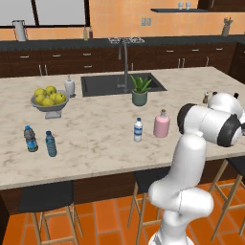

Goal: Move the plastic bottles in the middle to the plastics group, and the glass bottles in the middle to the glass group.

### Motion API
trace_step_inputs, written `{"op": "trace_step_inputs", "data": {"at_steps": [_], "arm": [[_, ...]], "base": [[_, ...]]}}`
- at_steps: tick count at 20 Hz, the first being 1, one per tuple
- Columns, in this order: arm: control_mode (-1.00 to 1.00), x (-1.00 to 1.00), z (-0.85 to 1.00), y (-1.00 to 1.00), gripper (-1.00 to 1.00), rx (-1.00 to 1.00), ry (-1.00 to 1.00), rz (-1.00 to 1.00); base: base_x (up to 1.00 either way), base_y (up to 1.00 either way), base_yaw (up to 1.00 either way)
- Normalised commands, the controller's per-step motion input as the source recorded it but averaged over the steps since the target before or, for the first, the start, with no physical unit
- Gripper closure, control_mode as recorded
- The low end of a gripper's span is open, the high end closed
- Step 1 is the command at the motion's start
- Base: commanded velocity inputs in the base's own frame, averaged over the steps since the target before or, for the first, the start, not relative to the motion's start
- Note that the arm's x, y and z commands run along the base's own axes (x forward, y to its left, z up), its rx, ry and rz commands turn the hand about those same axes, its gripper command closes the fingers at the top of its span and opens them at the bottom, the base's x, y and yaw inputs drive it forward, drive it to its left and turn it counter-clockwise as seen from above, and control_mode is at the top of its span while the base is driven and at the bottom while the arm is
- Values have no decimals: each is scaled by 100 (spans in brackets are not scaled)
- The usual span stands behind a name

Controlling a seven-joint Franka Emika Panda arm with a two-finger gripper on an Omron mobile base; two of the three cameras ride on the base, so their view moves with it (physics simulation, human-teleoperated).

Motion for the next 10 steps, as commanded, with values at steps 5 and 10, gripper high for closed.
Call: {"op": "trace_step_inputs", "data": {"at_steps": [5,10], "arm": [[-100,-41,74,97,-100,-7,9,4],[-100,-11,100,72,-100,-3,3,20]], "base": [[0,0,0],[0,0,0]]}}
